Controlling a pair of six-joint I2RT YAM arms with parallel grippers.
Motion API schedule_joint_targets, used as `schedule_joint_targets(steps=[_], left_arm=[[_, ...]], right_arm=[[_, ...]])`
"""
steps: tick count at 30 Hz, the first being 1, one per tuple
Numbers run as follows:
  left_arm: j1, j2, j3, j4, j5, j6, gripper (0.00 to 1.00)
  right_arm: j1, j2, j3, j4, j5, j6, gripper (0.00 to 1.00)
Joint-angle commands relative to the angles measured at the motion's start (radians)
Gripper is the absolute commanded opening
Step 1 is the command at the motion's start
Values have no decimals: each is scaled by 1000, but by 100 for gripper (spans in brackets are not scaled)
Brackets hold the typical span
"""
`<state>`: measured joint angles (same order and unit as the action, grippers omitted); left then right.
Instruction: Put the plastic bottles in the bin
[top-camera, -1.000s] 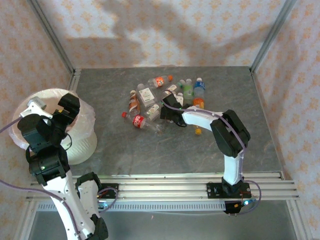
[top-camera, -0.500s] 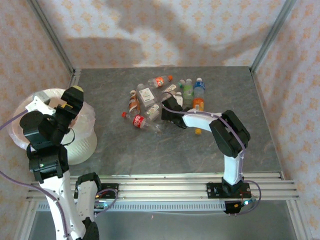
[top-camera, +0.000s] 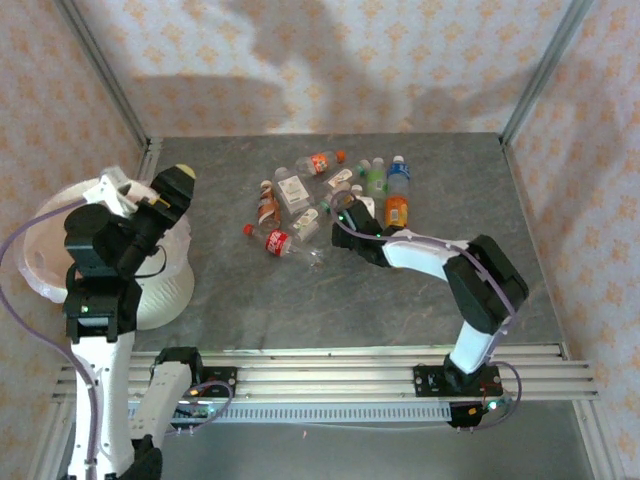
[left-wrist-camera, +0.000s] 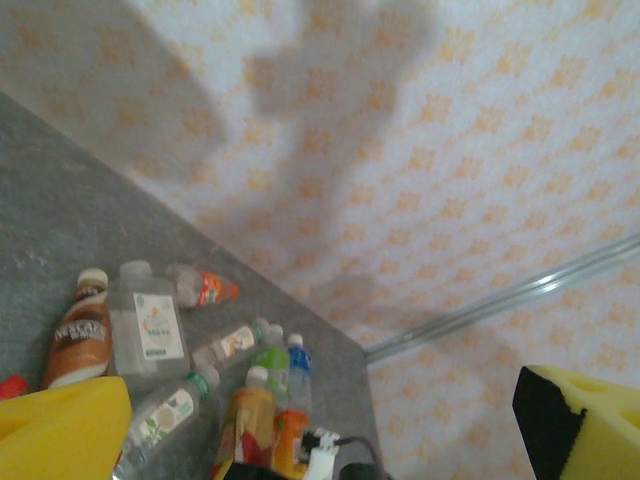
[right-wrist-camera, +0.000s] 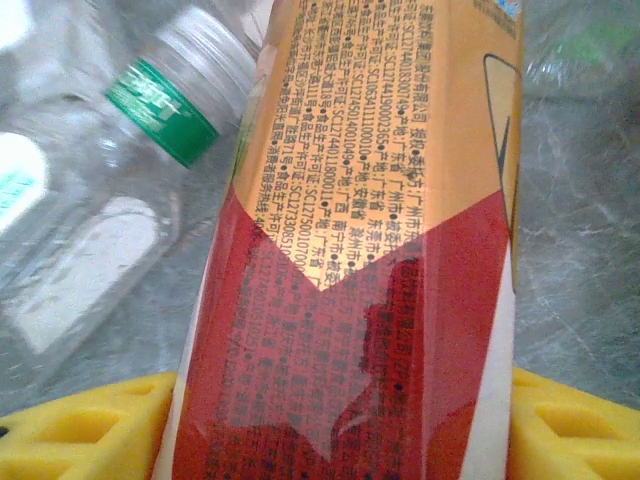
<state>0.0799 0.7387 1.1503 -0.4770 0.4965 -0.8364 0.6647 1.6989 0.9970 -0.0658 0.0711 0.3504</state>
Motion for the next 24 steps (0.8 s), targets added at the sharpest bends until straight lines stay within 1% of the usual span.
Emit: schedule_joint_targets(steps=[1, 5, 8, 11, 15, 22, 24], left_arm=[[-87, 44, 22, 48, -89, 38, 100], [-208, 120, 57, 51, -154, 72, 100], [-298, 178, 94, 29, -243, 90, 100], [-352, 230, 114, 55, -248, 103, 100], [-423, 300, 149, 74, -248, 122, 100], [-551, 407, 188, 73, -282, 157, 100], [-591, 438, 210, 49, -326, 175, 100]], right_arm=[[-1, -117, -29, 40, -31, -58, 57], [0, -234, -75, 68, -82, -96, 55], [5, -326, -105, 96, -154, -134, 56], [27, -412, -134, 131, -232, -198, 57], [50, -498, -150, 150, -282, -236, 56], [68, -568, -134, 170, -394, -257, 54], [73, -574, -127, 181, -410, -258, 54]])
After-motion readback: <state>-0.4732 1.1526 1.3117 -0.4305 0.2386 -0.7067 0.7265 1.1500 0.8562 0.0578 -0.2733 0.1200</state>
